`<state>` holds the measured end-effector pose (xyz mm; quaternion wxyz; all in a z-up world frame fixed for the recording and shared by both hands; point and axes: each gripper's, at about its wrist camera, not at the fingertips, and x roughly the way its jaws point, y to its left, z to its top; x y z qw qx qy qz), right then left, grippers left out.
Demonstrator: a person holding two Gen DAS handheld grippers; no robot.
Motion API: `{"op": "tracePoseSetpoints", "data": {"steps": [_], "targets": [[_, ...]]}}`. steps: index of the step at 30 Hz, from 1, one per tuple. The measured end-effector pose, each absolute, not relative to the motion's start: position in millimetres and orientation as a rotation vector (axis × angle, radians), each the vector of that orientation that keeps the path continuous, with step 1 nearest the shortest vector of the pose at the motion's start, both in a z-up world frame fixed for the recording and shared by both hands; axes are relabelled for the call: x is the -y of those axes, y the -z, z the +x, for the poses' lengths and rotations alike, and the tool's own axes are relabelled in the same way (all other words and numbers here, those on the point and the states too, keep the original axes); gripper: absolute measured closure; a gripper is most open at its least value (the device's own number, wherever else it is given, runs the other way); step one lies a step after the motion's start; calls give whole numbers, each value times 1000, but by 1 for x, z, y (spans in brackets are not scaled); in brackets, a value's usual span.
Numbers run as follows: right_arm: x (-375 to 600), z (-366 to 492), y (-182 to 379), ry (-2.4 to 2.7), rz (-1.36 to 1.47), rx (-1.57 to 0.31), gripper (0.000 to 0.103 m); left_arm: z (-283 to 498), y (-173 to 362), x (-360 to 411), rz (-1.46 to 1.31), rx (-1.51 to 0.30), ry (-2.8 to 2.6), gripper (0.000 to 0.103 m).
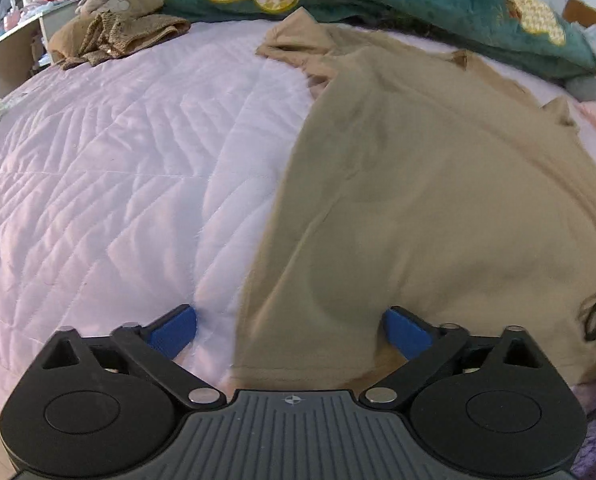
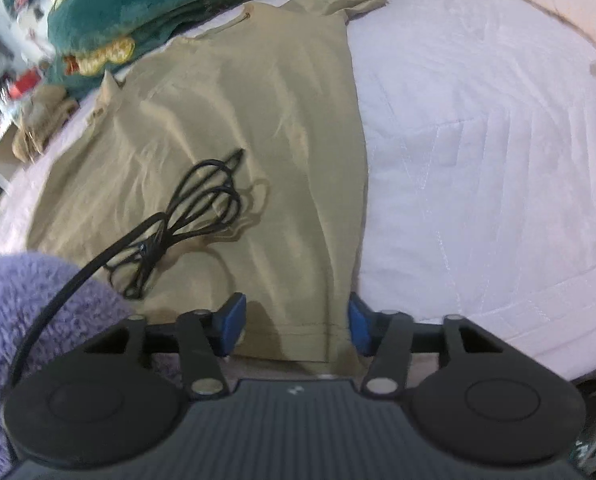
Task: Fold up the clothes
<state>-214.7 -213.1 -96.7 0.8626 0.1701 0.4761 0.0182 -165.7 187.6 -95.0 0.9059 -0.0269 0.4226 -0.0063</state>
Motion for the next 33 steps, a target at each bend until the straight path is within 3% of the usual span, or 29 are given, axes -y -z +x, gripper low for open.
{"op": "tracePoseSetpoints", "data": {"steps": [1, 2, 5, 8, 12, 15, 16, 17, 18, 19, 21, 25, 29, 33], "targets": [[212, -215, 96, -33, 340, -1005, 90, -165, 93, -181, -47, -867, 31, 25], [211, -215, 95, -21, 337, -1010, 96, -168, 90, -179, -38, -868, 48, 38], [218, -218, 91, -3, 354, -1014, 98, -174, 83, -182, -67, -879, 101, 71], [217, -218, 84, 33, 272, -1050, 98, -182, 88, -175, -72, -905, 101, 80], [227, -214, 83, 89, 216, -1120, 97, -192, 86, -189, -126, -948, 104, 81], [223, -207, 59, 125, 180, -1069, 93, -190, 76, -200, -148, -918, 61, 76], [217, -201, 45, 128, 142, -1029, 91, -189, 69, -202, -160, -905, 35, 62], [207, -193, 29, 119, 107, -983, 88, -188, 63, -204, -171, -892, 9, 42], [197, -184, 12, 105, 72, -934, 78, -186, 58, -203, -175, -877, -20, 35], [183, -173, -4, 76, 38, -883, 61, -184, 52, -202, -168, -844, -27, 31], [151, -147, -31, -12, -32, -796, 49, -181, 44, -197, -145, -788, -42, 30], [71, -72, -62, -227, -160, -680, 49, -168, 53, -181, -70, -776, -52, 26], [-7, 15, -49, -361, -170, -641, 49, -152, 80, -181, -107, -854, -40, 25], [-78, 76, -18, -557, -57, -647, 49, -149, 92, -175, -85, -819, -24, 9]]}}
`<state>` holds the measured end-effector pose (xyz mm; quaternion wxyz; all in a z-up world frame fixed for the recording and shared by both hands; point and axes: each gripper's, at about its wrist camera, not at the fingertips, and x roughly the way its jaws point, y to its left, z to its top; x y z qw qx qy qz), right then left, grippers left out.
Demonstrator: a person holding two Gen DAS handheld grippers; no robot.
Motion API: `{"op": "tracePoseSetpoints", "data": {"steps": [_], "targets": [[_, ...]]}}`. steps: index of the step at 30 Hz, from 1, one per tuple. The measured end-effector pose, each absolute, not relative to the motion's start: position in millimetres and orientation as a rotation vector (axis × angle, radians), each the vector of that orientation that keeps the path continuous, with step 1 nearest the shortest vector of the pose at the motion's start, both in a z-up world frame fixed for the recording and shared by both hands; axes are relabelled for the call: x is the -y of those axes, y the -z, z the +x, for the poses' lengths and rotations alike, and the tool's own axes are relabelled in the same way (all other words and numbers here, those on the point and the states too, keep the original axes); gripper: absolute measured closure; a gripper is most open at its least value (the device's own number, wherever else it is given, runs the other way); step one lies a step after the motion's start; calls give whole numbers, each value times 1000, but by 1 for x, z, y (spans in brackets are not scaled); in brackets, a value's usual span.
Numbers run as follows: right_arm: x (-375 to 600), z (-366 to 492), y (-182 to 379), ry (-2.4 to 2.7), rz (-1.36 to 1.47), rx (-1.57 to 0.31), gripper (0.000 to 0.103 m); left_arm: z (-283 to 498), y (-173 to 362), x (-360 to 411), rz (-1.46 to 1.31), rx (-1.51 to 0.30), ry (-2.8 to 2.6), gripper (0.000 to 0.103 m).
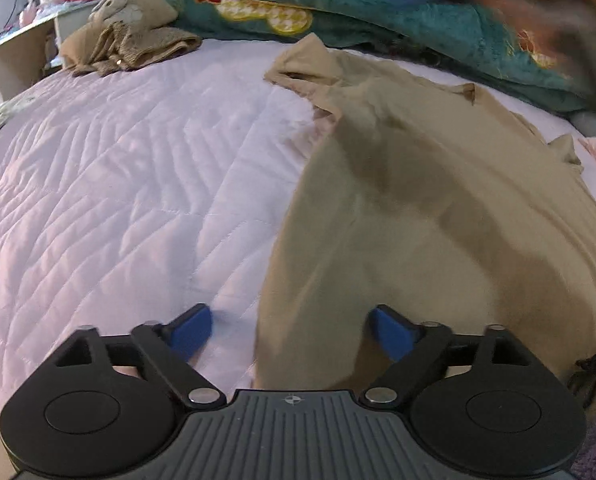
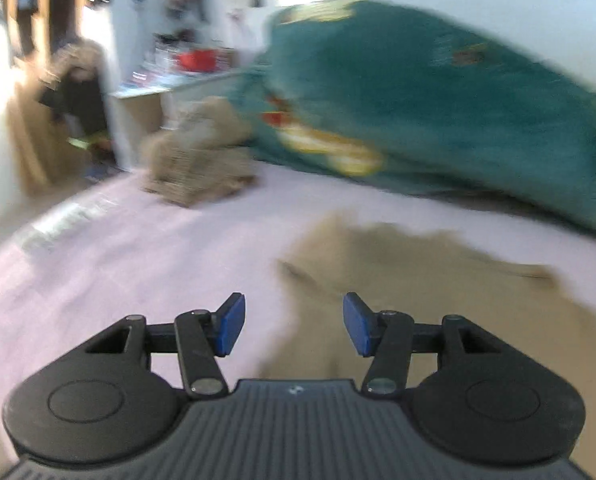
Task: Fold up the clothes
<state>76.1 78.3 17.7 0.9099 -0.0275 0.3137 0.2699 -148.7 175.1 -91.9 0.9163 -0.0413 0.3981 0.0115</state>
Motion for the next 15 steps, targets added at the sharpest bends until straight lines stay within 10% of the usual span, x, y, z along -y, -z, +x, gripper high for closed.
{"op": "tracePoseSetpoints", "data": {"steps": [15], "targets": [[-160, 188, 92, -468, -239, -856, 50, -150, 101, -168, -30, -781, 22, 2]]}}
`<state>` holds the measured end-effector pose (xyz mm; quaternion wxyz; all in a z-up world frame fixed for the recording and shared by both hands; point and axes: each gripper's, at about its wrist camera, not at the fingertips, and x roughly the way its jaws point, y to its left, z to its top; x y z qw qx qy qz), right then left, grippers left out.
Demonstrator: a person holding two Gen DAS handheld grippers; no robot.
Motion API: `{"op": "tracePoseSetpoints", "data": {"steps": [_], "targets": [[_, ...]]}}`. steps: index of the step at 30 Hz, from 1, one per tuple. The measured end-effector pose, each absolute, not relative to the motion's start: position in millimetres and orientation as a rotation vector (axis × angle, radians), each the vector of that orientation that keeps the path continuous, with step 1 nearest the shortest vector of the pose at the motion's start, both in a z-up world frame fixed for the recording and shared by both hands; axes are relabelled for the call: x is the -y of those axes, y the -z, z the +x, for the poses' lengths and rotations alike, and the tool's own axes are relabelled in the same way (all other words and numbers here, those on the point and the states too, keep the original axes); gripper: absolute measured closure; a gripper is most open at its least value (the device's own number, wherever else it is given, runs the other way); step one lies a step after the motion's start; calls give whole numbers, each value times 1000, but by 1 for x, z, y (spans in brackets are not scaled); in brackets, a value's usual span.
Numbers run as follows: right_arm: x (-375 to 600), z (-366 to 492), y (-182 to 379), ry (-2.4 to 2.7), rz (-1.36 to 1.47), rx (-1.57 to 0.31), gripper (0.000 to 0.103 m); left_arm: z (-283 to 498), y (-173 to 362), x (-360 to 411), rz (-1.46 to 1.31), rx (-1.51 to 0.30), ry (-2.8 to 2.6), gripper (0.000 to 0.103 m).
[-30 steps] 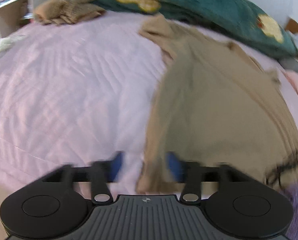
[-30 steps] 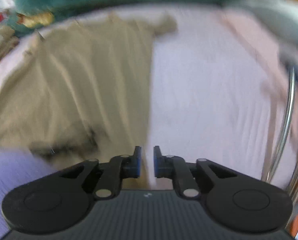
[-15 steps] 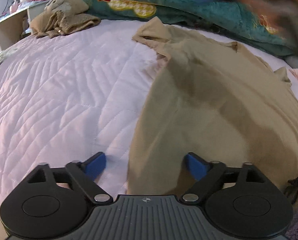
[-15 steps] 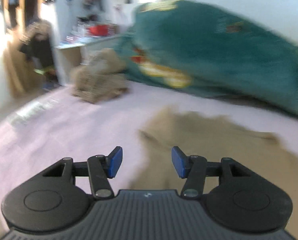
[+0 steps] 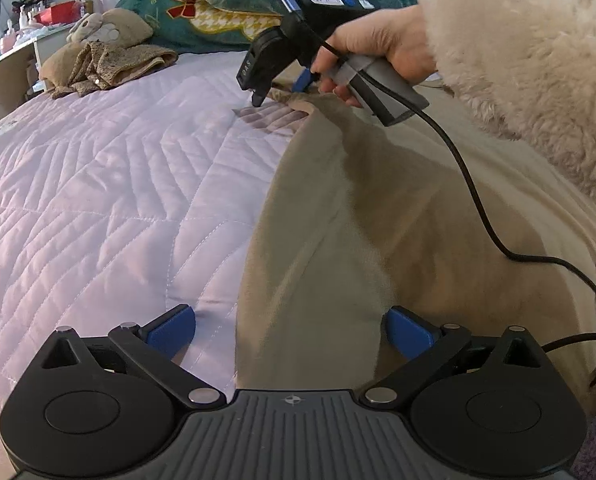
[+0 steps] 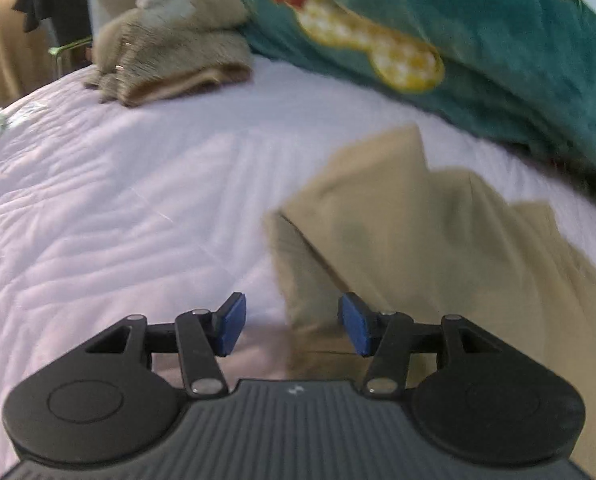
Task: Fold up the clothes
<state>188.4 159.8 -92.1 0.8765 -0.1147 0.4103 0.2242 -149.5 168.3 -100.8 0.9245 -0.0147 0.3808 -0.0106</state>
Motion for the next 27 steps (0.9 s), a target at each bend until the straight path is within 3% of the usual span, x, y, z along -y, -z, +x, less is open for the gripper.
{"op": "tracePoseSetpoints", "data": {"steps": [2, 6, 7, 9, 10, 11, 13, 16, 27], "targets": [[-155, 193, 95, -467, -203, -872, 54, -149, 101, -169, -32, -781, 22, 2], [-169, 192, 91, -446, -310, -865, 98, -146, 98, -172, -55, -793, 16, 4], [-172, 192, 91, -431, -334, -862, 100, -146, 95, -173, -66, -794, 8, 12], [-176, 192, 91, -415, -365, -854, 101, -147, 88, -176, -89, -780, 12, 40], [-176, 192, 90, -403, -366, -846, 101, -147, 85, -179, -102, -773, 18, 64], [-175, 191, 88, -392, -360, -838, 101, -145, 83, -182, -139, -779, 25, 80], [-168, 192, 81, -382, -319, -828, 101, -142, 81, -189, -212, -794, 42, 91], [-154, 193, 68, -363, -270, -801, 101, -141, 81, -190, -250, -798, 61, 97], [-86, 195, 31, -257, -128, -734, 101, -138, 59, -166, -302, -760, 181, 99]]}}
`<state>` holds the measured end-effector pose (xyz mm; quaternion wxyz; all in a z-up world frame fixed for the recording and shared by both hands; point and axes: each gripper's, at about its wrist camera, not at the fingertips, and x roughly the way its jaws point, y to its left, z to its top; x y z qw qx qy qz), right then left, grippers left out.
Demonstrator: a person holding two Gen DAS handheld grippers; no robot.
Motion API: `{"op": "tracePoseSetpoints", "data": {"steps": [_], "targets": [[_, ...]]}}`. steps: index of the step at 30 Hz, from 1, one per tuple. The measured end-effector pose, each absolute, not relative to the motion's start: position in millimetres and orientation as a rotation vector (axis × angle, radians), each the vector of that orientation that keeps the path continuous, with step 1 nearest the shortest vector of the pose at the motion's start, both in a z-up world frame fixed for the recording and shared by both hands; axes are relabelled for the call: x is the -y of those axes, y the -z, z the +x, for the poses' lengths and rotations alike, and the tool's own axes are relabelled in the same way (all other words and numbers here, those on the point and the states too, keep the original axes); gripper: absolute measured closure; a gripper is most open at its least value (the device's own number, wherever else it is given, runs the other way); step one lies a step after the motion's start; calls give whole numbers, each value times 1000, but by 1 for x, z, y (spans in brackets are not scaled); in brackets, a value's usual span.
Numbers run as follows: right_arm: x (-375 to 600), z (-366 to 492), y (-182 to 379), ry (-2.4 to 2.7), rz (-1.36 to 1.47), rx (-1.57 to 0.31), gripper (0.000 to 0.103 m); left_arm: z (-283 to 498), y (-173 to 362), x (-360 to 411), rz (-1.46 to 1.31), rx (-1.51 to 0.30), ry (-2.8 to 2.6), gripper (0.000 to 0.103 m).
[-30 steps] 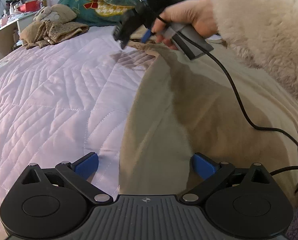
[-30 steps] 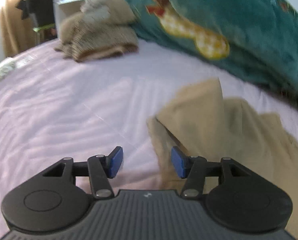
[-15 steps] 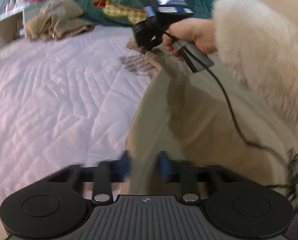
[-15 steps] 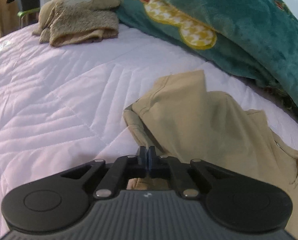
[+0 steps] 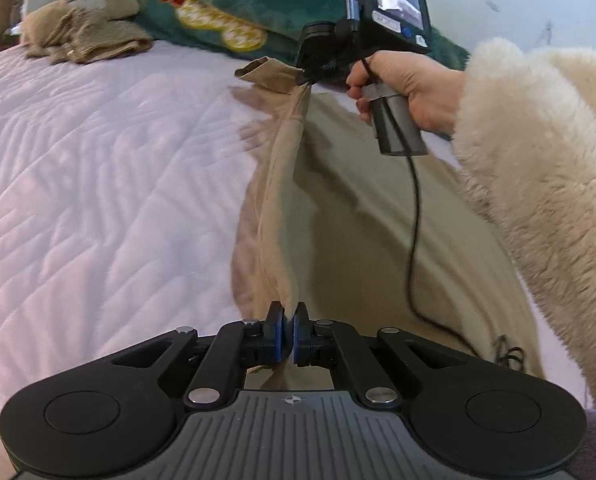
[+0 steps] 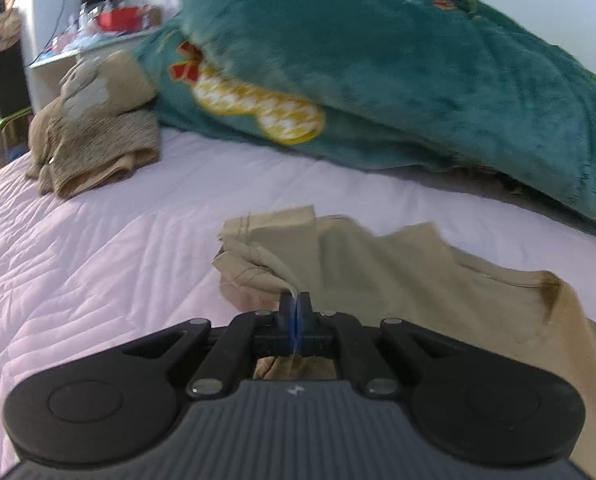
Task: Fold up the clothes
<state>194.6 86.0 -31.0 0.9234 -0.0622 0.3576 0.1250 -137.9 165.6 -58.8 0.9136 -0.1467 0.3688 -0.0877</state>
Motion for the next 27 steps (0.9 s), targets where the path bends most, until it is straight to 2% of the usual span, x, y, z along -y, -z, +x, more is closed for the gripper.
{"op": "tracePoseSetpoints", "data": {"steps": [11, 20, 23, 27], "targets": [[14, 188, 2, -117, -13, -687, 101, -126, 41, -107, -328, -736, 395, 99], [107, 179, 46, 20, 69, -784, 101, -107, 62, -48, -236, -819, 519, 99], [131, 178, 65, -5, 132, -856, 99, -97, 74, -37, -197, -891, 547, 94], [147, 168, 67, -71, 147, -920, 90, -87, 81, -37, -171, -979, 548, 91]]}}
